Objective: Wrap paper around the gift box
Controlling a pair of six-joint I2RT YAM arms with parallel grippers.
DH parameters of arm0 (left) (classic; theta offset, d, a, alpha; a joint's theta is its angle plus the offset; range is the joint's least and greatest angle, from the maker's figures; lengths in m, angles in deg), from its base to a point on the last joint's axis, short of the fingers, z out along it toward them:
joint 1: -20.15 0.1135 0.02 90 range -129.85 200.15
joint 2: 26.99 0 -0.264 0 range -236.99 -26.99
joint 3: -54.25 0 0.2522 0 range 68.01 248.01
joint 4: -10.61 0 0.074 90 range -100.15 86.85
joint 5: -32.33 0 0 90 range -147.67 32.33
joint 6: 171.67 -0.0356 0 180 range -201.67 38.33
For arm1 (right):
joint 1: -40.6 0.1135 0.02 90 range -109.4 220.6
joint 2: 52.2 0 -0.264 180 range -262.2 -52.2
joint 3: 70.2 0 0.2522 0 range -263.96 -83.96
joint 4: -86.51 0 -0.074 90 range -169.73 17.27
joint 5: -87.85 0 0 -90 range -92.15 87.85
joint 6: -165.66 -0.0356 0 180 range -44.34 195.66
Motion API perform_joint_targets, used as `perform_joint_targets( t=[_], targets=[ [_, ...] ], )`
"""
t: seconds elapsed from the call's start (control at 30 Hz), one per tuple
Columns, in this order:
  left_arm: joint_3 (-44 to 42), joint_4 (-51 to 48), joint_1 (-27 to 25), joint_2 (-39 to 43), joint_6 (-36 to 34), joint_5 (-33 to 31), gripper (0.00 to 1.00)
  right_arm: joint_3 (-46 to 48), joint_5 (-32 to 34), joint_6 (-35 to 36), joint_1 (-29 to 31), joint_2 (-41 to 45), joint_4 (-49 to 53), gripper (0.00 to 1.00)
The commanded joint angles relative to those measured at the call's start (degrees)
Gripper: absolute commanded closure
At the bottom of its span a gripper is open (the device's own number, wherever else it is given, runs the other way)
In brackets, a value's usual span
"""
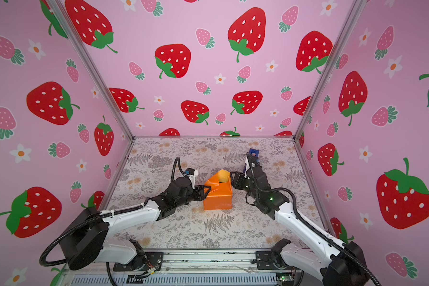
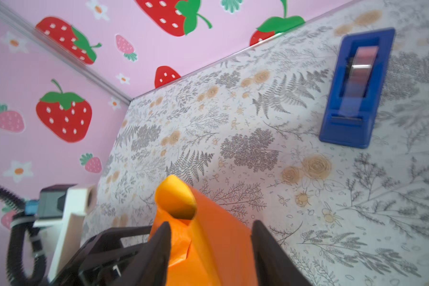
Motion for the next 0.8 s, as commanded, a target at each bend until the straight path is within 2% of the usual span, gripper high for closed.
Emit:
perform_joint_targets(
  t=[0.0,0.1,0.3,0.53,0.77],
  targets=[
    [-1.0,-9.6,-0.4,-2.9,-0.4,0.4,0.51,6.0,-2.5,1.5,-2.1,0.9,-7.6,0.29],
    [-0.9,-9.5,-0.4,-2.9,-0.3,0.4,0.51,11.2,0.5,1.7,-2.5,0.5,-14.9,0.21],
    [-0.7,-9.5,-0.4,-3.2,-0.4,0.7,0.51,22.2,1.1,2.8,-2.5,-1.5,-36.1,0.22],
    [-0.5,-9.8,-0.5,-3.3,-0.8,0.9,0.52,22.4,-3.4,3.2,-2.5,-9.6,-43.7,0.25],
    [-0.2,-9.8,-0.4,-3.6,-0.7,1.0,0.52,22.6,-5.5,3.1,-2.5,-9.7,-44.2,0.29]
  ],
)
